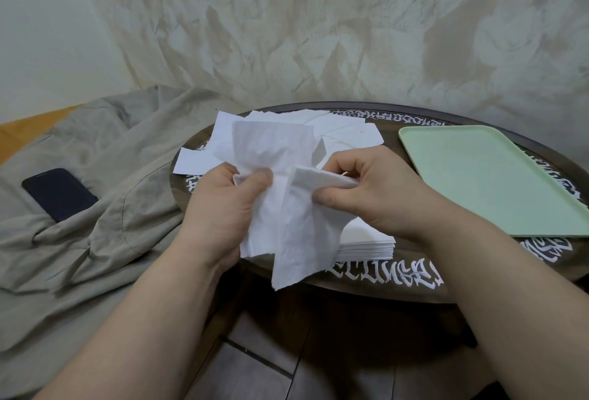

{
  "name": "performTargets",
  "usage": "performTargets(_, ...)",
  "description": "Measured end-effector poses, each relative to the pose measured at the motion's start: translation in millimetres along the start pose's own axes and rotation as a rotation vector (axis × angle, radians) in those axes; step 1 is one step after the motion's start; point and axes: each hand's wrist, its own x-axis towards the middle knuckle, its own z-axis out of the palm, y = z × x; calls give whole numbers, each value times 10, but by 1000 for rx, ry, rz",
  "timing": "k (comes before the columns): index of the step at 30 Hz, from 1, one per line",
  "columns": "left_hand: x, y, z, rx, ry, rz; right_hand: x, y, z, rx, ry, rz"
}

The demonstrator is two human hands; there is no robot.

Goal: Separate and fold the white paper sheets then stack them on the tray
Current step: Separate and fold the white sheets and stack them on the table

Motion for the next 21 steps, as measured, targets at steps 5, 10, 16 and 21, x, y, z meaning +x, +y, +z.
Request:
performTargets(5, -32, 29, 59, -88, -33, 8, 2, -3, 17, 99, 50, 38)
performTargets(10, -34, 38, 63, -93, -42, -12, -6, -53, 33, 162, 82, -32)
performTargets(16, 1, 3, 42, -118, -34, -68, -13, -73, 72, 153, -9, -62)
performTargets(21, 19, 50, 26, -407, -255, -251, -14, -74, 61, 137, -32, -55)
